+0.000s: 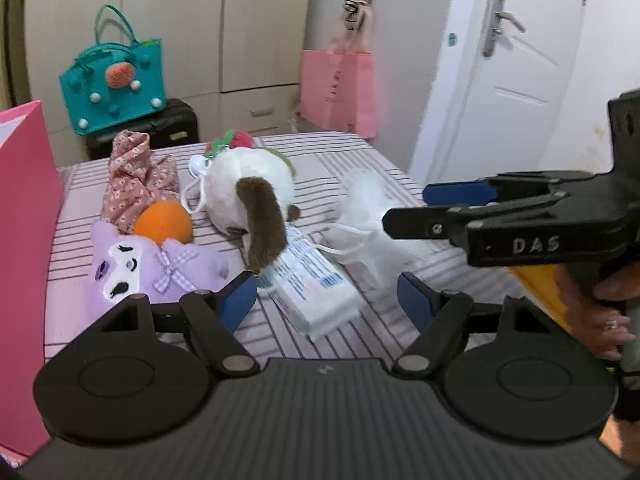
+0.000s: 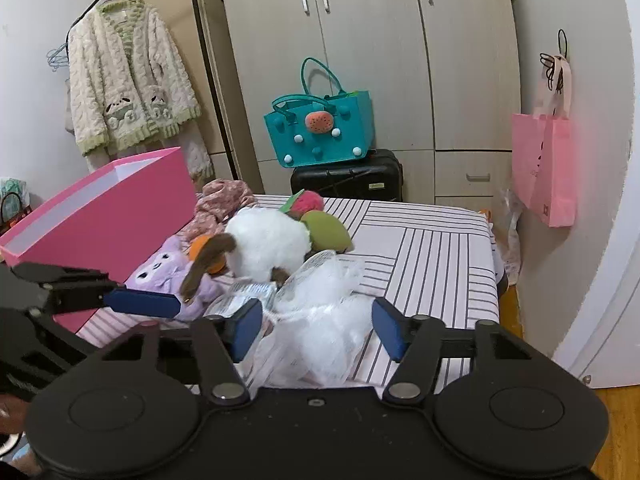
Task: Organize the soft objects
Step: 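Move the right gripper to the white mesh bath puff, then grasp the bath puff with the right gripper while the left grasps the white wipe pack, then carry the puff and wipe pack into the pink box and open both grippers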
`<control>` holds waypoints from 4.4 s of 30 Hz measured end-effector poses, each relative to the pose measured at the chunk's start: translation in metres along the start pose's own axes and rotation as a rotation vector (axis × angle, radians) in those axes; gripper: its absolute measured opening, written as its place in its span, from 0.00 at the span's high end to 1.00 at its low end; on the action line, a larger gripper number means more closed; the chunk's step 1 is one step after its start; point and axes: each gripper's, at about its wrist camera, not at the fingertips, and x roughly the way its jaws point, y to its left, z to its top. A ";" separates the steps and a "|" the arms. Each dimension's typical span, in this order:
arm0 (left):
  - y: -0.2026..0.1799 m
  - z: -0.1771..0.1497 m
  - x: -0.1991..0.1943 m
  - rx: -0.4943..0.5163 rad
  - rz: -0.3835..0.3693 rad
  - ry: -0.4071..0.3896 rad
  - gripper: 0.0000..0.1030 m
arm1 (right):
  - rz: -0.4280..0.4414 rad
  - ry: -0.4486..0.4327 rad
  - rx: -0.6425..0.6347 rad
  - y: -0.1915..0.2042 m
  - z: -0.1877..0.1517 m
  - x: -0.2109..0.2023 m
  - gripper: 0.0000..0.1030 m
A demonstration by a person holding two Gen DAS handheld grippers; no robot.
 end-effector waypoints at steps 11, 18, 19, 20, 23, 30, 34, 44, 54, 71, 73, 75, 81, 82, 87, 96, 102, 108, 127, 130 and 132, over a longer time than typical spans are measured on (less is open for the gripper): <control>-0.006 -0.009 0.027 -0.113 0.115 0.032 0.25 | 0.008 0.032 0.007 -0.011 0.003 0.030 0.26; -0.016 -0.014 0.026 -0.179 0.169 0.015 0.26 | 0.062 0.056 0.020 -0.013 0.003 0.040 0.20; -0.016 -0.013 0.026 -0.183 0.173 0.014 0.30 | 0.079 0.060 0.030 -0.014 0.004 0.040 0.20; -0.016 -0.013 0.026 -0.184 0.177 0.012 0.36 | 0.101 0.064 0.039 -0.014 0.004 0.040 0.20; -0.013 -0.012 0.025 -0.196 0.177 0.007 0.45 | 0.126 0.083 0.066 -0.017 0.006 0.045 0.20; -0.008 -0.011 0.026 -0.229 0.179 -0.002 0.47 | 0.119 0.120 0.119 -0.030 0.002 0.053 0.59; -0.012 -0.008 0.031 -0.211 0.193 -0.002 0.47 | 0.040 0.085 0.118 -0.033 0.003 0.051 0.62; -0.022 -0.004 0.051 -0.103 0.300 -0.010 0.39 | 0.051 0.108 0.126 -0.034 -0.002 0.057 0.62; -0.013 -0.002 0.041 -0.088 0.275 0.022 0.62 | 0.038 0.084 0.125 -0.026 -0.005 0.047 0.67; 0.011 -0.020 -0.008 -0.204 0.089 0.145 0.62 | -0.053 0.109 0.103 0.000 -0.015 0.005 0.69; 0.015 -0.022 -0.014 -0.220 0.065 0.165 0.62 | -0.046 0.127 0.114 0.003 -0.021 0.000 0.69; 0.019 -0.025 -0.020 -0.232 0.046 0.184 0.62 | -0.030 0.146 0.125 0.006 -0.027 -0.006 0.69; 0.026 -0.033 -0.037 -0.237 0.026 0.220 0.62 | 0.067 0.208 0.201 0.014 -0.041 -0.018 0.69; 0.027 -0.034 -0.040 -0.239 0.019 0.227 0.62 | 0.086 0.219 0.213 0.017 -0.042 -0.019 0.69; 0.035 -0.038 -0.052 -0.251 -0.011 0.265 0.62 | 0.174 0.269 0.244 0.035 -0.041 -0.019 0.69; 0.049 -0.043 -0.078 -0.248 -0.037 0.317 0.62 | 0.314 0.355 0.218 0.076 -0.026 -0.016 0.68; 0.066 -0.048 -0.094 -0.263 -0.038 0.369 0.62 | 0.375 0.388 0.158 0.106 -0.020 -0.014 0.68; 0.086 -0.048 -0.125 -0.249 -0.026 0.387 0.62 | 0.448 0.421 0.135 0.137 -0.011 -0.007 0.68; 0.156 -0.006 -0.225 -0.295 0.005 0.206 0.62 | 0.612 0.349 0.048 0.219 0.077 -0.001 0.68; 0.168 0.005 -0.227 -0.307 0.005 0.157 0.62 | 0.623 0.303 0.029 0.227 0.094 0.004 0.68; 0.175 0.012 -0.227 -0.313 0.007 0.127 0.62 | 0.631 0.278 0.020 0.231 0.104 0.009 0.68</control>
